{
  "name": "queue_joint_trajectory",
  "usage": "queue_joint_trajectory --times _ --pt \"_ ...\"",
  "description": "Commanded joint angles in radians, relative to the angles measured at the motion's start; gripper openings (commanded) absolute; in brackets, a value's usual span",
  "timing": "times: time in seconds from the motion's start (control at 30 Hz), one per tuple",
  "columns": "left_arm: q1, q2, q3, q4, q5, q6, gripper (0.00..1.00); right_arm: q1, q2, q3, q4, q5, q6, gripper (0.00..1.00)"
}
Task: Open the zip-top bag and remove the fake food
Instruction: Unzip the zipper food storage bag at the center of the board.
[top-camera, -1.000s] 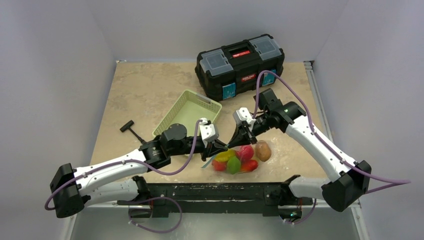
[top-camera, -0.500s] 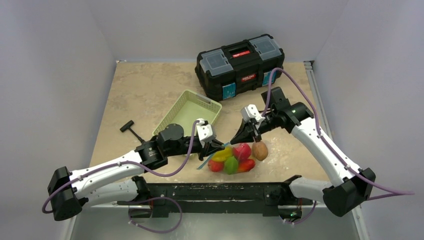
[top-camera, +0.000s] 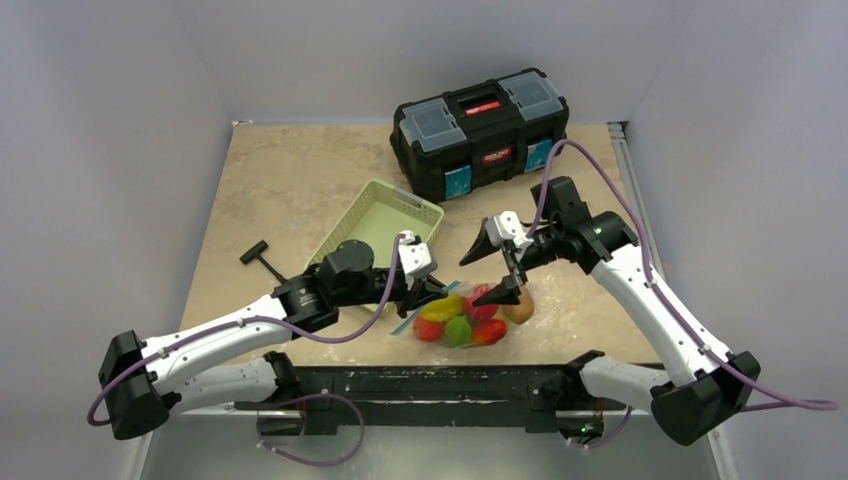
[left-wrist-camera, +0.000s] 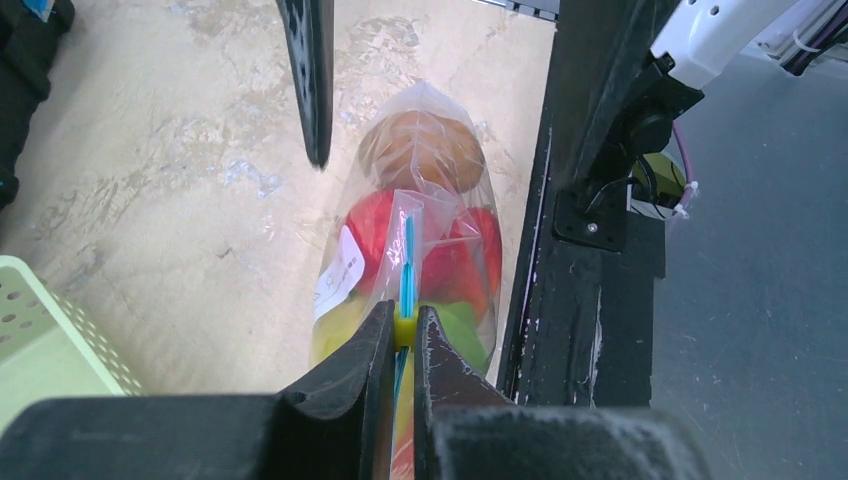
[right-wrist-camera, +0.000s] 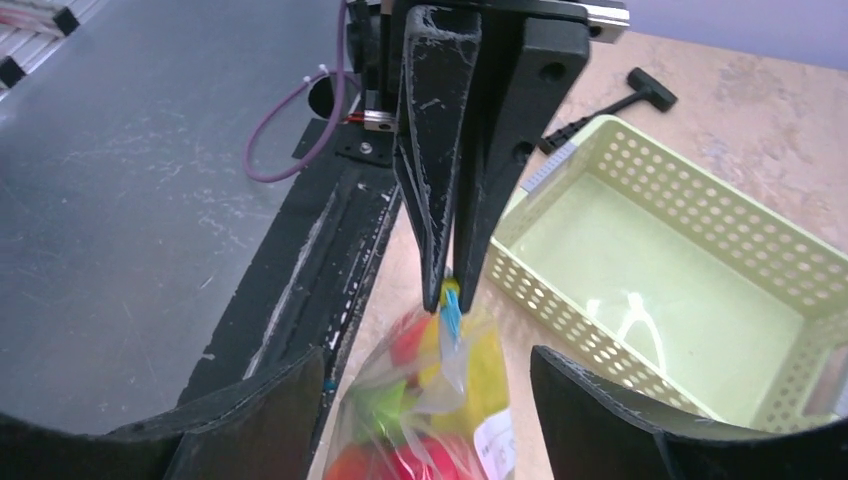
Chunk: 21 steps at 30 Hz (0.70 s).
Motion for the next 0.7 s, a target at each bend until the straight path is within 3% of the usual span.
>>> queue_joint_trajectory --times 0.0,0.17,0.3,0.4,0.47,0.57,0.67 --pt "0.001 0.019 0.057 0.05 0.041 -0.007 0.0 0.055 0.046 0.002 0.042 0.033 0.033 0.74" --pt "0.001 0.02 0.051 0.065 0.036 -0.022 0.0 0.103 0.087 0.006 0.076 0.053 0.062 0.54" --pt "0.001 0.018 0.043 0.079 0.033 -0.027 0.0 0.145 0.091 -0.023 0.138 0.083 0.121 0.51" --pt "0.001 0.02 0.04 0.084 0.033 -0.029 0.0 0.152 0.093 -0.025 0.154 0.081 0.137 0.43" --pt "0.001 0.02 0.038 0.087 0.032 -0.032 0.0 0.152 0.096 -0.018 0.15 0.076 0.138 0.34" --pt "0.001 0.021 0.035 0.087 0.032 -0.032 0.0 0.152 0.097 -0.013 0.14 0.073 0.129 0.02" --pt "0.001 0.014 0.031 0.074 0.028 -0.027 0.0 0.15 0.085 -0.007 0.116 0.07 0.094 0.0"
